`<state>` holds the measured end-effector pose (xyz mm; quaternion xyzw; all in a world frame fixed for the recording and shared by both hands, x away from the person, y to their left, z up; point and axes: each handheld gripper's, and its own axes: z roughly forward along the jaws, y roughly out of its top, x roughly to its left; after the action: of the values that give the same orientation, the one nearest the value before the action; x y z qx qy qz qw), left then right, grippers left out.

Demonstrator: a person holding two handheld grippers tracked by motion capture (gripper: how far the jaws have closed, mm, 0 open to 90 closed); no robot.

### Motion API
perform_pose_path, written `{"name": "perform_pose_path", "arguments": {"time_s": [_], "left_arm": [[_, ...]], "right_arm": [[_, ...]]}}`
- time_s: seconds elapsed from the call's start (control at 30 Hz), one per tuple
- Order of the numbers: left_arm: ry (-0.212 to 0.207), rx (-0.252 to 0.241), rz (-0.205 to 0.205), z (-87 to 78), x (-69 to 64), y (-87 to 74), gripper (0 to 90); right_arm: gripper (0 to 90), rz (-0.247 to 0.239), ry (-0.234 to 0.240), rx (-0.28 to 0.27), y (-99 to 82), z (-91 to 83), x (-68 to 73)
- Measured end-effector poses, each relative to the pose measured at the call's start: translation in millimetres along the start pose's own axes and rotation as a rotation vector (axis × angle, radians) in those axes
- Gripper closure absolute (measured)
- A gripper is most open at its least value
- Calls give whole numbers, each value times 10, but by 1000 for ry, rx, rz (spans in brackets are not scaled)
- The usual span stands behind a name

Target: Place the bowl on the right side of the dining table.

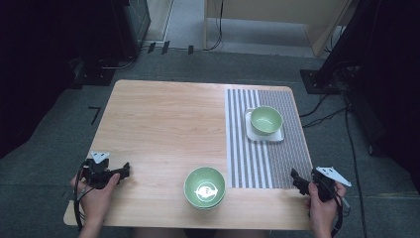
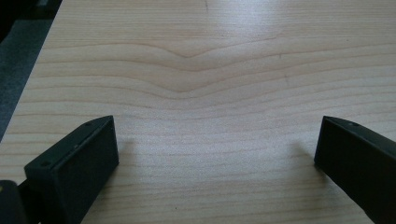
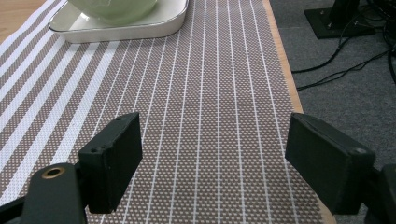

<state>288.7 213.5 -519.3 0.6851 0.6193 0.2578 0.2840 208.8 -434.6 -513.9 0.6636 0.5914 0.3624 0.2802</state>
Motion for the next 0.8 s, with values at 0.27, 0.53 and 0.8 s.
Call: {"name": "perform_pose_path", "arguments": {"time_s": [0.27,0.53,0.8], "left_arm": [[0,0,0,0,0,0,0],[0,0,0,0,0,0,0],[0,0,0,0,0,0,0]], "right_arm": [[189,2,-8,8,-56,-43,-35],[188,-6,-22,16,-123,-105,-80],[188,-10,-26,25,-175,-155,-117]]}}
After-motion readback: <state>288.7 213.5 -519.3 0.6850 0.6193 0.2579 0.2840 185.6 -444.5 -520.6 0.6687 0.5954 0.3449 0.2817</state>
